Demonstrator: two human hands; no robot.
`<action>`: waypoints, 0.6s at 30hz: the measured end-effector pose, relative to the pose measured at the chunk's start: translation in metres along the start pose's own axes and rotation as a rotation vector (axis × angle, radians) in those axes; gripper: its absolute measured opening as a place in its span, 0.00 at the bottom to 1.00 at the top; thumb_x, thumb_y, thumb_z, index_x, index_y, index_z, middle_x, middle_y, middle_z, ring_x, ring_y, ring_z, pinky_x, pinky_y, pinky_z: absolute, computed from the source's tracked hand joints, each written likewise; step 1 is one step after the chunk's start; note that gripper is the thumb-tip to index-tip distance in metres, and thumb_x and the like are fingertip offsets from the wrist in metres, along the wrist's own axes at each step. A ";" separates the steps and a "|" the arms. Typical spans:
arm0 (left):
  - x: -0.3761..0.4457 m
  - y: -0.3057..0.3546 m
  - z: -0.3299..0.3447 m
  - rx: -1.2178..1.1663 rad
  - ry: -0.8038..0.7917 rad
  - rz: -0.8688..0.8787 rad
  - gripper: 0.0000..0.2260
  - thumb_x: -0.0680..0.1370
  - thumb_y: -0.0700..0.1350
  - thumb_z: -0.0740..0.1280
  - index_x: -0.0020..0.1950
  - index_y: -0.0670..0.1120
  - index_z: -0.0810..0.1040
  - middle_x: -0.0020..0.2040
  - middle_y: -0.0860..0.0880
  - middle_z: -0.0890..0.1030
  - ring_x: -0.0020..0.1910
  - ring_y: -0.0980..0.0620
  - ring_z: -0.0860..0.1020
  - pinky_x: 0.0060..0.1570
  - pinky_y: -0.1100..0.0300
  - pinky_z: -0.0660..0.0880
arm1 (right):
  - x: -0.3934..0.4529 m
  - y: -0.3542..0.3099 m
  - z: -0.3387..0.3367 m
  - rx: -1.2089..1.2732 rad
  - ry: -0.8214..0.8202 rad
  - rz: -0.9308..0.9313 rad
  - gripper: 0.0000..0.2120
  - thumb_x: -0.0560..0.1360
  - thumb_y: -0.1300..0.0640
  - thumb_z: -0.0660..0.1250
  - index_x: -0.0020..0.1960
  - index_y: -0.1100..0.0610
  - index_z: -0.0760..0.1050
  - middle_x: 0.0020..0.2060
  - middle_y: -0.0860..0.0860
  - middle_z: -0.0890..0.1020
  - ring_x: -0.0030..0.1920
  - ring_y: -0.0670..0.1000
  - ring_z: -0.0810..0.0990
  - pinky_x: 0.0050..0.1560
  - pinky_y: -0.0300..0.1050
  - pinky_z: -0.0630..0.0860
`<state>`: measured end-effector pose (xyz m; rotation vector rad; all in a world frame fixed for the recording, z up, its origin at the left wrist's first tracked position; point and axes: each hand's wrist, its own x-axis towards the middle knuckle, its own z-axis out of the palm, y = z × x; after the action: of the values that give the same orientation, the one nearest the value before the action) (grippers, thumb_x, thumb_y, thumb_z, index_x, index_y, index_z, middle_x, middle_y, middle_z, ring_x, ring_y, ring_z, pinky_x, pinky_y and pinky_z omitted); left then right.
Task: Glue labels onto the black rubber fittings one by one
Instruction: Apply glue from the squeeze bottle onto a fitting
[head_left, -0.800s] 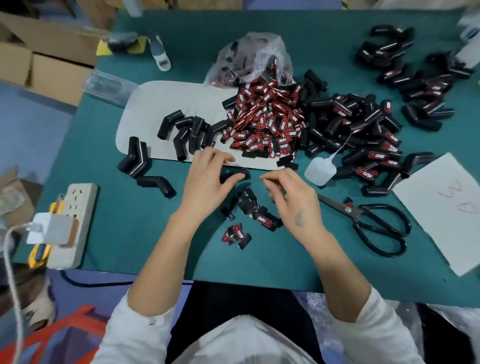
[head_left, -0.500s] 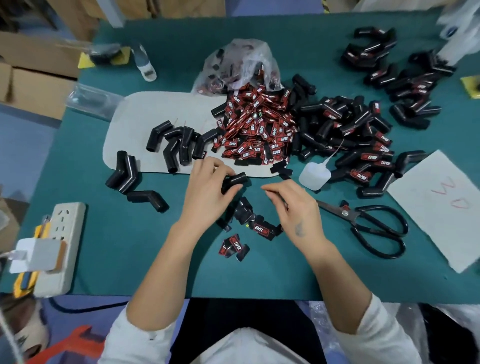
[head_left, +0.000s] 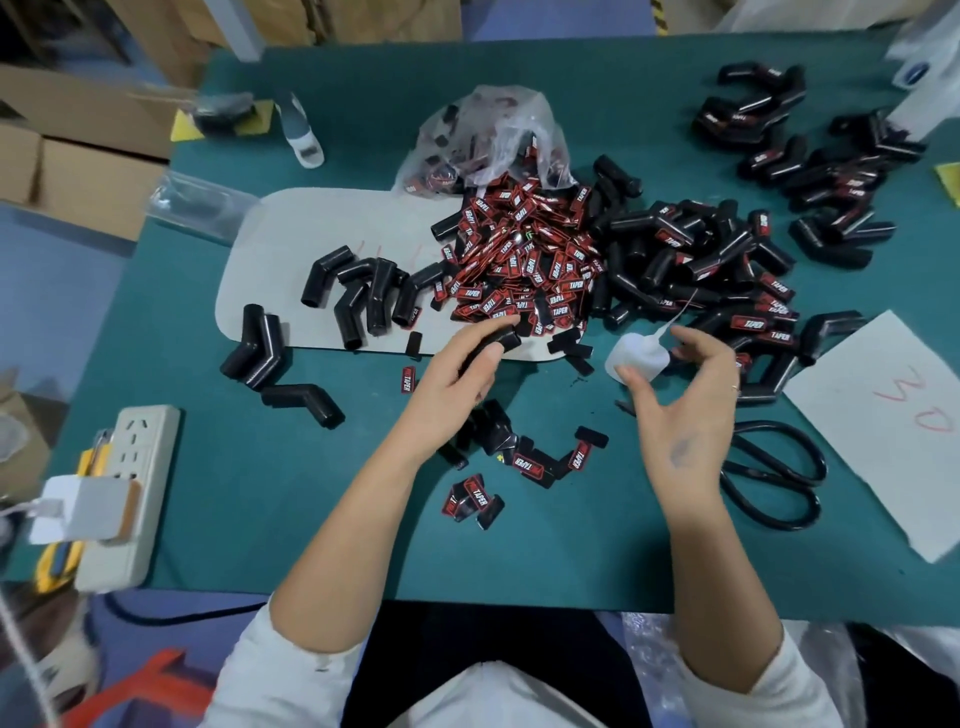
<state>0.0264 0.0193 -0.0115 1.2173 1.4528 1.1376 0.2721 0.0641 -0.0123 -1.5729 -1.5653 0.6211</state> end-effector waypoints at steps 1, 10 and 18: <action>-0.001 -0.001 0.000 -0.067 -0.006 -0.015 0.18 0.86 0.51 0.59 0.75 0.55 0.76 0.42 0.52 0.73 0.39 0.52 0.71 0.40 0.62 0.71 | 0.002 0.001 0.001 -0.052 -0.042 0.012 0.25 0.76 0.49 0.77 0.68 0.45 0.69 0.60 0.41 0.74 0.62 0.48 0.75 0.59 0.42 0.69; -0.002 -0.004 -0.004 -0.522 -0.050 -0.075 0.22 0.87 0.37 0.59 0.80 0.50 0.70 0.57 0.44 0.83 0.61 0.41 0.82 0.65 0.49 0.78 | 0.022 -0.029 -0.010 0.336 -0.289 -0.095 0.16 0.80 0.51 0.71 0.62 0.33 0.75 0.60 0.36 0.79 0.61 0.43 0.79 0.64 0.41 0.76; 0.004 -0.001 -0.012 -0.679 -0.086 -0.091 0.26 0.83 0.41 0.68 0.81 0.51 0.69 0.55 0.37 0.85 0.59 0.38 0.84 0.63 0.49 0.80 | 0.046 -0.032 -0.001 0.774 -0.500 0.158 0.20 0.76 0.48 0.77 0.66 0.48 0.78 0.60 0.51 0.84 0.48 0.58 0.88 0.47 0.44 0.84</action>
<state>0.0142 0.0224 -0.0108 0.7023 0.9211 1.3446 0.2596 0.1054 0.0233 -0.9814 -1.2808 1.5805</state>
